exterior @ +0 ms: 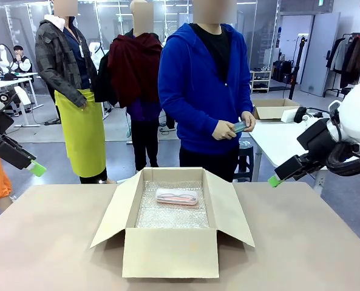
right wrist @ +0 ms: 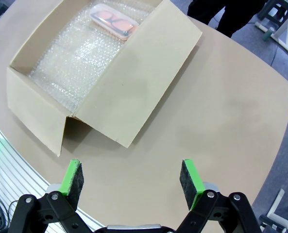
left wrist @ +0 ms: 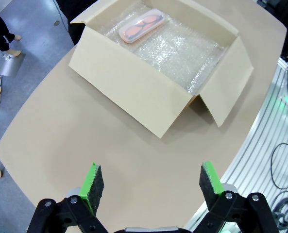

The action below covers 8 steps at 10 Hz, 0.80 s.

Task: Pack the glasses set securely to prepare it for shipping.
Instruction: Put the Glasses case from the right side of the table into the Package Box.

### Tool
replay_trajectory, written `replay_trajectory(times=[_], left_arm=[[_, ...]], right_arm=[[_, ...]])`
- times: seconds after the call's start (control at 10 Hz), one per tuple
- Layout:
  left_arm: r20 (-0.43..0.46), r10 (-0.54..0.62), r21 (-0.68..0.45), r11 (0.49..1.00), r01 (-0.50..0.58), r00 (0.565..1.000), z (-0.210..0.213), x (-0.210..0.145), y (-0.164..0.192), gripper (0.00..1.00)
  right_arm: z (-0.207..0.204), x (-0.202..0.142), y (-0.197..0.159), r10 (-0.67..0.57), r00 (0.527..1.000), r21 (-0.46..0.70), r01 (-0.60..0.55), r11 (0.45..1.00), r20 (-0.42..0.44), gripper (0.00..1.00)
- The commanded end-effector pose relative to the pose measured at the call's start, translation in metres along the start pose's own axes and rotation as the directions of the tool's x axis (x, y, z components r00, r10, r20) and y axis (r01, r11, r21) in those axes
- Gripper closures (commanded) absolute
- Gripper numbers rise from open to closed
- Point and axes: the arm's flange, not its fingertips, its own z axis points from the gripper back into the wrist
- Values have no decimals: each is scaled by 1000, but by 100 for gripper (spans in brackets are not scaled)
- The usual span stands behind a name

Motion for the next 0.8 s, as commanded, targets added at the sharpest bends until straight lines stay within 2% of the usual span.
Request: replay_trajectory(times=[0.0, 0.7], left_arm=[[17, -13, -16, 1000, 13, 1000, 3, 0, 1, 0], [17, -13, -16, 1000, 13, 1000, 3, 0, 1, 0]], right_arm=[[-2, 1, -1, 4, 1000, -8, -4, 1000, 7, 0], [-2, 1, -1, 4, 1000, -8, -4, 1000, 7, 0]])
